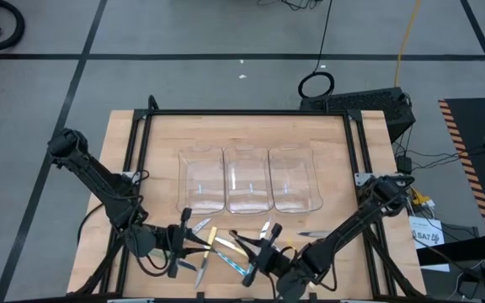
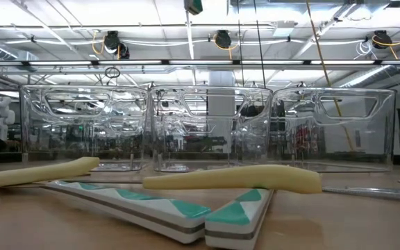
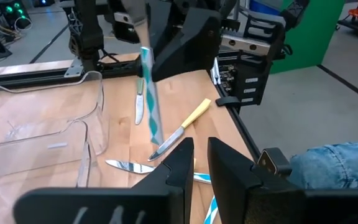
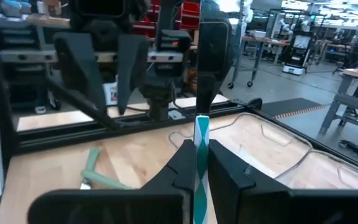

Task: Sort silverware by color (type)
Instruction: Put the right blue knife into the middle transparent bin

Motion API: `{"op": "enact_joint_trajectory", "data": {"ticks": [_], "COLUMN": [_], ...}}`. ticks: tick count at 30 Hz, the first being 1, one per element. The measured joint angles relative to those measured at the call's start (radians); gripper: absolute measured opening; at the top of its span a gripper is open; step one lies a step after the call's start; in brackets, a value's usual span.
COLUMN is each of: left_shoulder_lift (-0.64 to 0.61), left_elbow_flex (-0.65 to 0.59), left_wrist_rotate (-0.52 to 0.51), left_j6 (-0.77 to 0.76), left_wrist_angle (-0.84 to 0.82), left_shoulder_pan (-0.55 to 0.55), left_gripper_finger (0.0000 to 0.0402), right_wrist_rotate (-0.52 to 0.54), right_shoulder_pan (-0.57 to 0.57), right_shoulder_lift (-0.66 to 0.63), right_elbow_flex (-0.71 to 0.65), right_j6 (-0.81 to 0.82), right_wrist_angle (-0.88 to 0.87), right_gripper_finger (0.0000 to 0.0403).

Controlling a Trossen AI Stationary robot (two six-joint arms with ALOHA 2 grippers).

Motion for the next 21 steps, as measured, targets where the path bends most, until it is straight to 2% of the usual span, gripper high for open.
{"op": "enact_joint_trajectory", "data": {"ticks": [7, 13, 16, 21], "left_shoulder_lift": [0.088, 0.13, 0.133, 0.132], "left_elbow_flex": [0.0, 0.0, 0.0, 0.0], "left_wrist_rotate": [0.0, -0.009, -0.05, -0.069], "left_j6": [0.019, 0.085, 0.093, 0.097], "left_wrist_angle": [0.106, 0.178, 0.171, 0.17], "left_shoulder_pan": [-0.014, -0.018, -0.018, -0.018], "left_gripper_finger": [0.0056, 0.0064, 0.0092, 0.0167], "right_wrist_rotate": [-0.024, -0.058, -0.058, -0.062], "right_shoulder_pan": [-0.033, -0.027, -0.02, -0.009], "right_shoulder_lift": [-0.001, 0.004, 0.011, 0.055], "right_elbow_flex": [0.0, 0.0, 0.0, 0.0], "right_j6": [-0.086, -0.125, -0.125, -0.152], "right_wrist_angle": [0.127, 0.132, 0.134, 0.216], "right_gripper_finger": [0.0018, 0.0018, 0.0018, 0.0018]}}
